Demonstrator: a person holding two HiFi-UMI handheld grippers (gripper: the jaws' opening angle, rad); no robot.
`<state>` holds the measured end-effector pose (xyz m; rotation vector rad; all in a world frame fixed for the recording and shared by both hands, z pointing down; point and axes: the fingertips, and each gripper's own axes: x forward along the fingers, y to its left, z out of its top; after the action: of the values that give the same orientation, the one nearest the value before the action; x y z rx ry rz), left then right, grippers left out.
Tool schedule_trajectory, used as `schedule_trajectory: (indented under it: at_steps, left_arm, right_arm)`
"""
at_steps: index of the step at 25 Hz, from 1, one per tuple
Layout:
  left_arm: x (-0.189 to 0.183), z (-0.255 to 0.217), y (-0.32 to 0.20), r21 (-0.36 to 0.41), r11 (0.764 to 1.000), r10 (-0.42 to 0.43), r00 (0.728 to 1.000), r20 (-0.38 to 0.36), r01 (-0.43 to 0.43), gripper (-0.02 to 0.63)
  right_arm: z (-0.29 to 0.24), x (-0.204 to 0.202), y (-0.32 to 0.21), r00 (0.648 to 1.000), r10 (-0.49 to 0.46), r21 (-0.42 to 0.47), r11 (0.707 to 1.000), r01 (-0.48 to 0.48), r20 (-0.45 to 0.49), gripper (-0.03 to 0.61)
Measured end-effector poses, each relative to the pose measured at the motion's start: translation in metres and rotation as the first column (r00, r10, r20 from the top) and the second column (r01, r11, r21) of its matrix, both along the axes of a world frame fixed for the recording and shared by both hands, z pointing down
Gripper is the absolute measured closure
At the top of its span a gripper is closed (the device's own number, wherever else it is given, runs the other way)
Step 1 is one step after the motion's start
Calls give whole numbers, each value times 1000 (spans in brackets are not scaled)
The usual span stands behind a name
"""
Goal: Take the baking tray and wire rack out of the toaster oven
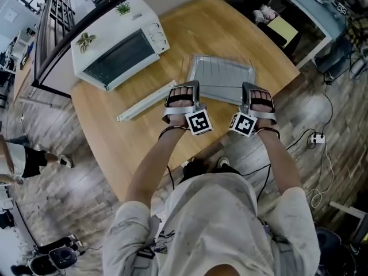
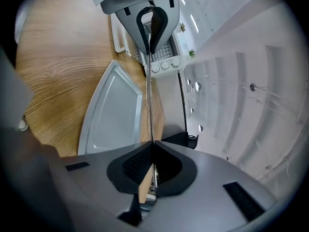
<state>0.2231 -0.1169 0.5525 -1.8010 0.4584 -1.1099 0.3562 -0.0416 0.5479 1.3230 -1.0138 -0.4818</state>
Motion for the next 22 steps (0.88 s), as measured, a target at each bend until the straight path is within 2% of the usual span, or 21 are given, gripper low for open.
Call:
schedule_trajectory:
  at_steps: [4,9,12,14,18,22]
  left_arm:
    - [6,6,-8,73,997,11,1000,9,-11,581]
    - [9,25,-9,43,999,18,998,58,-21,583]
    - [9,39,-7,2,1000,26,996,84,-26,580]
    - [9,50,-2,-48,998,46,991,122,-41,571]
    - [9,68,7,-158,985,96,978,187,-67,548]
    - [9,82,9,-223,972,128,962,240,-74,531]
  right_arm:
    - [14,3,4,1000,10,-19,1000,-9,25,551]
    - [32,5,6,999,17,-61,998,-15,37,552]
    - [42,3,10,998,15,-87,996,-9,64,551]
    - [51,1,16,996,16,-140,990,-3,92,538]
    - [72,2,25,987,33,-259,966,8,155,512]
    - [86,1,28,974,54,-360,932,29,219,488]
